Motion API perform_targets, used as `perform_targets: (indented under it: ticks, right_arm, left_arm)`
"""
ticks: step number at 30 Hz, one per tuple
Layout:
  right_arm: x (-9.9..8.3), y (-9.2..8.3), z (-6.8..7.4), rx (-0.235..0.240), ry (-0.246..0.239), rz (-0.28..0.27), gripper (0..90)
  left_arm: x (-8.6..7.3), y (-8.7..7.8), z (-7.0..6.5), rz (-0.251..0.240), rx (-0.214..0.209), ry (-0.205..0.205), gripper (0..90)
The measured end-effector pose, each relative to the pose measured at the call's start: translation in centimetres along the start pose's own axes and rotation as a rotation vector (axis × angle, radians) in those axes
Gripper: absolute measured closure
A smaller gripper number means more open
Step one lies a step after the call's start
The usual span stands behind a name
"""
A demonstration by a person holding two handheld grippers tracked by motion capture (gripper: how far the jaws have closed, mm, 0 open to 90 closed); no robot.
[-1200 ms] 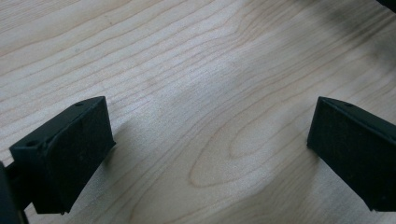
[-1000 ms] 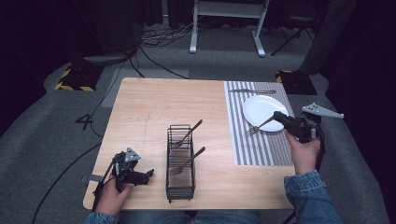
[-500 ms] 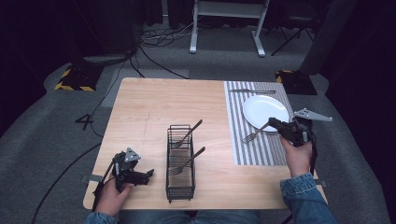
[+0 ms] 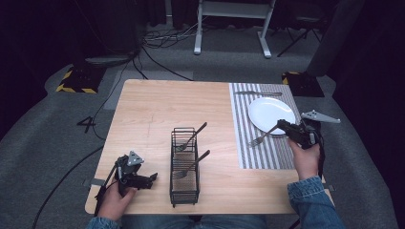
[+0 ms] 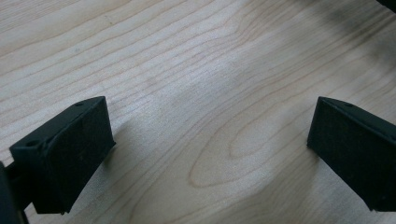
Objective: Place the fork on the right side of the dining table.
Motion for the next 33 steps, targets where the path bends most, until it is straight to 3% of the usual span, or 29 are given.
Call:
perform_targets:
  ticks: [9,16,33]
  right_arm:
    - [-0.2,0.4,-2.4,-0.038,0.02,0.02,59.6]
    - [-0.7,0.9,-4.1,-0.077,0.025,0.058,50.4]
    - [-2.8,1.6,-7.2,-0.127,0.071,0.128,47.9]
  left_arm:
    - [0.0,0.0,0.0,0.0,0.0,0.0,0.3]
    - [0.0,0.0,0.0,0.0,0.001,0.002,0.2]
    - [0.0,0.0,0.0,0.001,0.001,0.002,0.2]
Point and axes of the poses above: each handheld gripper's, and its own axes: y roughly forward along the jaws, x roughly out of its top, z roughly to its left, the point moved 10 cm from there along y, roughly forward along the jaws, and after that the axes turned 6 degrees about y, right-handed, at the moved point
